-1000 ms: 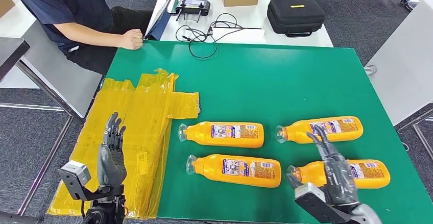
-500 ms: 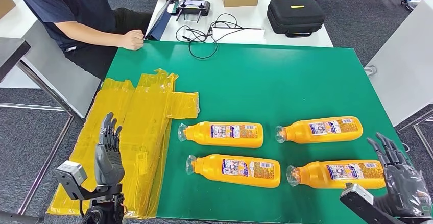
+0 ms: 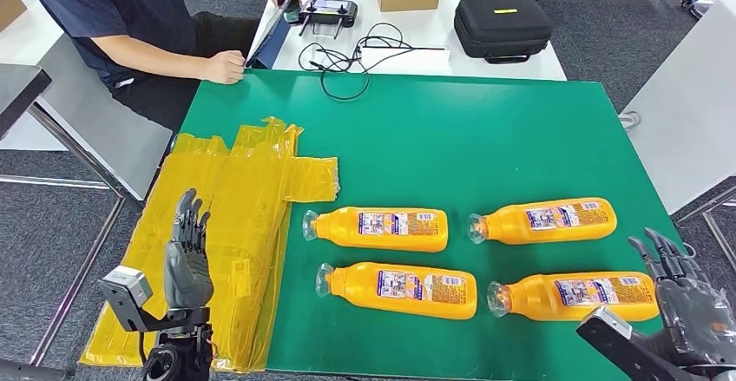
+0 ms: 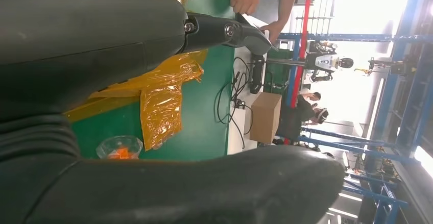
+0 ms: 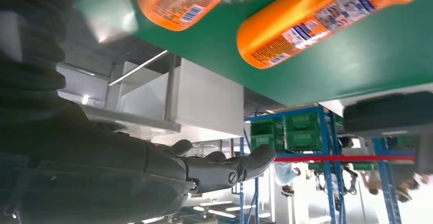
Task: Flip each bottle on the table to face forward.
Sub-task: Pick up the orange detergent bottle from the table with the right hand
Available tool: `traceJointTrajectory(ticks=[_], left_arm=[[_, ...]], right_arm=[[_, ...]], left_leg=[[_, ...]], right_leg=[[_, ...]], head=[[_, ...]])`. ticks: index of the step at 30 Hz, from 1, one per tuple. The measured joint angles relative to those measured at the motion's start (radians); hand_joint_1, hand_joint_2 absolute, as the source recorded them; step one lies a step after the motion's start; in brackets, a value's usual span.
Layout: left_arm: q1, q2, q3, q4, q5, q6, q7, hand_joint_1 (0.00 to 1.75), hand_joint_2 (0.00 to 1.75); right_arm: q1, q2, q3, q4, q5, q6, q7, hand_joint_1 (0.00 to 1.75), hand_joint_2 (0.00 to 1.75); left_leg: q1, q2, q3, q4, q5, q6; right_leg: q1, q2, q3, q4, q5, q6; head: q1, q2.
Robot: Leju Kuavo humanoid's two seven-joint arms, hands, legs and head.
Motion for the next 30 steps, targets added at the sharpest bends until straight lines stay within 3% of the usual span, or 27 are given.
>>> traceJointTrajectory(ticks=[8, 18, 30], left_arm=[[-0.009, -0.001, 0.015, 0.008, 0.006, -0.009, 0.002, 0.00, 0.00], [0.030, 0.008, 0.086, -0.041, 0.059, -0.025, 0.021, 0.00, 0.00], [0.099, -0.008, 0.144, -0.124, 0.056, -0.040, 0.042, 0.00, 0.00]], right_arm=[[-0.035, -0.020, 0.046, 0.135, 0.127, -0.043, 0.095, 0.00, 1.75], [-0.039, -0.202, 0.182, 0.310, 0.126, -0.015, 0.187, 0.00, 1.75], [-0.075, -0.260, 0.292, 0.459, 0.127, -0.017, 0.274, 0.00, 1.75]], left_leg=[[0.000, 0.000, 0.000, 0.000, 0.000, 0.000], [0.000, 0.000, 0.000, 0.000, 0.000, 0.000], [0.000, 0.000, 0.000, 0.000, 0.000, 0.000]], right_leg=[[0.000, 0.000, 0.001, 0.000, 0.000, 0.000], [0.000, 0.000, 0.001, 0.000, 0.000, 0.000], [0.000, 0.000, 0.001, 0.000, 0.000, 0.000]], head=[[0.000, 0.000], [0.000, 0.000], [0.000, 0.000]])
